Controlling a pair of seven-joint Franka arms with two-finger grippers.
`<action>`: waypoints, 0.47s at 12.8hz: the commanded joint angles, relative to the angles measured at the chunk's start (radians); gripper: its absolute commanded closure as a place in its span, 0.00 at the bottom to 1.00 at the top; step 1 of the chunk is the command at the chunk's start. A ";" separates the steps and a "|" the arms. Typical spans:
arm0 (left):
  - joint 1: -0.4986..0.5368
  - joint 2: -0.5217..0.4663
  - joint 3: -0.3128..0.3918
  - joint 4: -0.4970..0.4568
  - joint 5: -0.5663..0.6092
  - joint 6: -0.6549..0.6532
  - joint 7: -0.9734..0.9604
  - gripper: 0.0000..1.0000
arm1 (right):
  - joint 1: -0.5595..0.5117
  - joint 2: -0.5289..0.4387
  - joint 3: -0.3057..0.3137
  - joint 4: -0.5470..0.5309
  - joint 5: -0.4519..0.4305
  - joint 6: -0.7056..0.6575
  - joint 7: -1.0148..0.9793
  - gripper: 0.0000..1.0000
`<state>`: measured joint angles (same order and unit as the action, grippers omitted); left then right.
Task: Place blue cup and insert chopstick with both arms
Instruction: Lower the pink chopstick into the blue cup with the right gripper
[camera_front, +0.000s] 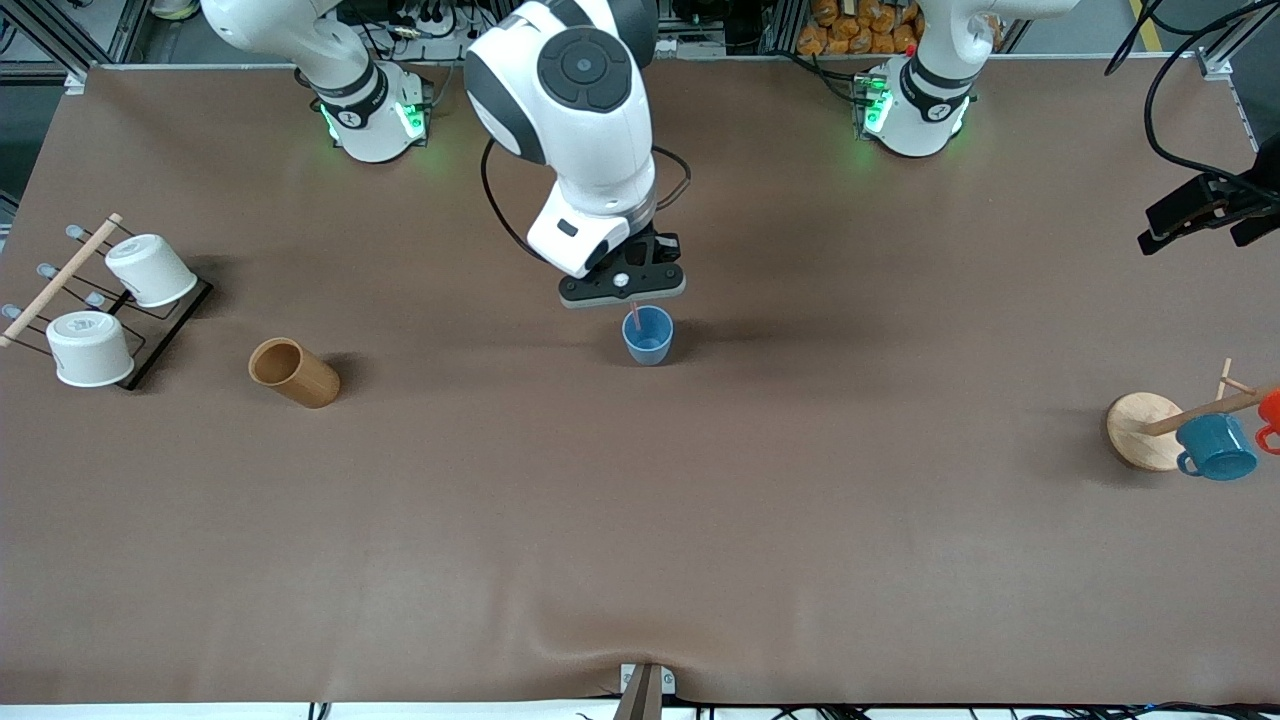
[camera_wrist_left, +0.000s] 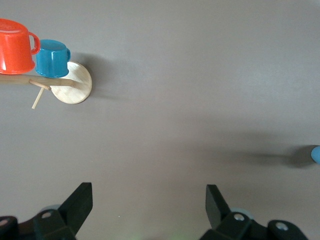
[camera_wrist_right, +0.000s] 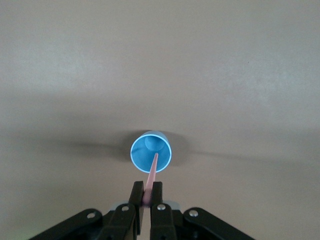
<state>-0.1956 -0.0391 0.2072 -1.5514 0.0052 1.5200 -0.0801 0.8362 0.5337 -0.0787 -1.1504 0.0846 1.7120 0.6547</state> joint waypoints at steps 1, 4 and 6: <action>-0.004 -0.018 -0.002 -0.004 -0.011 0.003 0.010 0.00 | 0.033 0.020 -0.012 -0.003 -0.019 0.014 0.026 1.00; -0.001 -0.016 -0.032 -0.001 -0.011 0.005 0.008 0.00 | 0.063 0.040 -0.010 -0.003 -0.090 0.034 0.028 1.00; 0.008 -0.018 -0.041 0.000 -0.011 0.005 0.010 0.00 | 0.066 0.054 -0.012 -0.003 -0.105 0.060 0.025 1.00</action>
<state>-0.1958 -0.0395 0.1776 -1.5492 0.0051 1.5203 -0.0795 0.8872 0.5772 -0.0789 -1.1528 0.0062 1.7434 0.6605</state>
